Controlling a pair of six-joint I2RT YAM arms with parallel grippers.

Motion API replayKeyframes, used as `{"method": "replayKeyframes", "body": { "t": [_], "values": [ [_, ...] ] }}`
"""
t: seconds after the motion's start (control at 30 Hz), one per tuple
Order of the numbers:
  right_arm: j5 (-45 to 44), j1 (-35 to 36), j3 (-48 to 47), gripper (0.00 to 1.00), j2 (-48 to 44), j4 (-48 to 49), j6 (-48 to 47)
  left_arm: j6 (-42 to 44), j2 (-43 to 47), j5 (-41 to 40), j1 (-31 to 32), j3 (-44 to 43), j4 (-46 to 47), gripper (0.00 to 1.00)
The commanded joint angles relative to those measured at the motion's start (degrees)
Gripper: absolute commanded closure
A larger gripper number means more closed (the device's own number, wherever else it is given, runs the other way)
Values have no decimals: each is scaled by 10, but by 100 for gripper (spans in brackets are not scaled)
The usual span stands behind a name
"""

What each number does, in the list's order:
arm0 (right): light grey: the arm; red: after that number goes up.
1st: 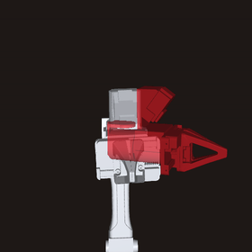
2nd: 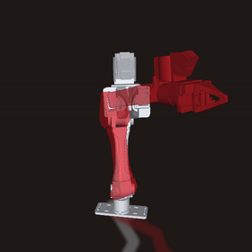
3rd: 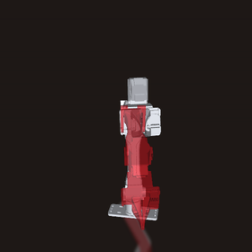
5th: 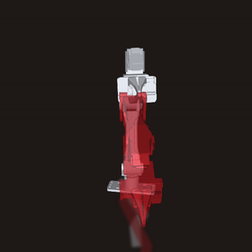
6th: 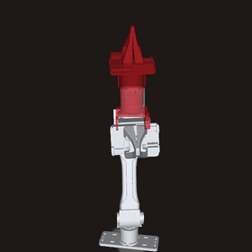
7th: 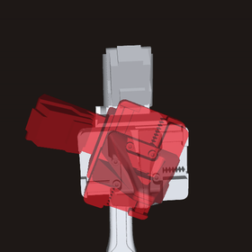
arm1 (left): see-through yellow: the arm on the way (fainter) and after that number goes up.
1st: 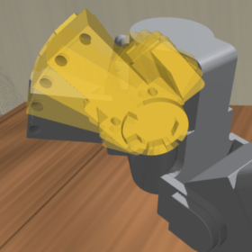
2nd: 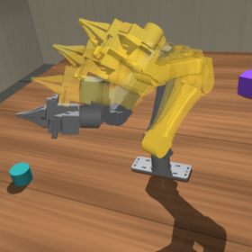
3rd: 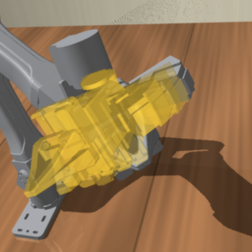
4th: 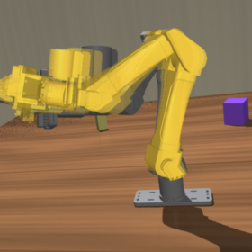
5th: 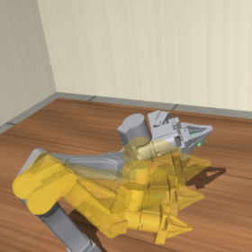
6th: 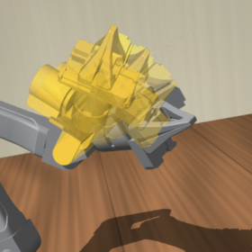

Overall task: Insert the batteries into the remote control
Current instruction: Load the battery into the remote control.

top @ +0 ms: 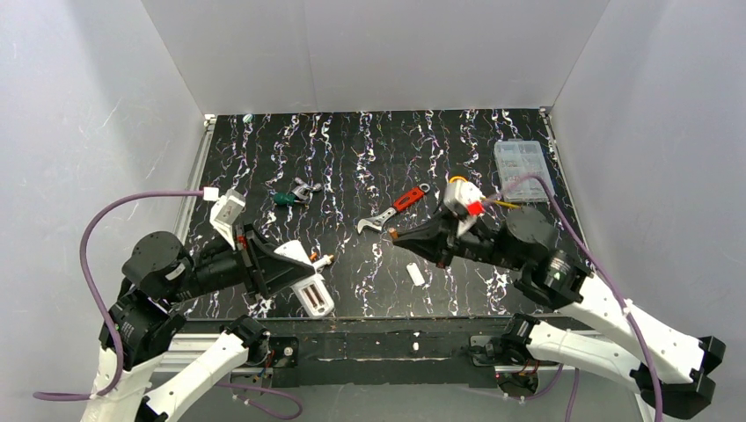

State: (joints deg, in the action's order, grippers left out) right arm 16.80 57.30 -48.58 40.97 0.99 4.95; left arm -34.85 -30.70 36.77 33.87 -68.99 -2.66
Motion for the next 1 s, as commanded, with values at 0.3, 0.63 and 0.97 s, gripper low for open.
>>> {"method": "replayKeyframes", "body": {
  "t": [0.3,0.63,0.97],
  "values": [
    [-116,131,-114,99,134,-16,8,-61,-2,-192,0,57,-32,100],
    [-266,226,-193,99,249,26,68,-208,23,-278,0,140,30,100],
    [-307,229,-230,99,278,-38,64,-282,27,-292,0,181,94,100]
  ]
}}
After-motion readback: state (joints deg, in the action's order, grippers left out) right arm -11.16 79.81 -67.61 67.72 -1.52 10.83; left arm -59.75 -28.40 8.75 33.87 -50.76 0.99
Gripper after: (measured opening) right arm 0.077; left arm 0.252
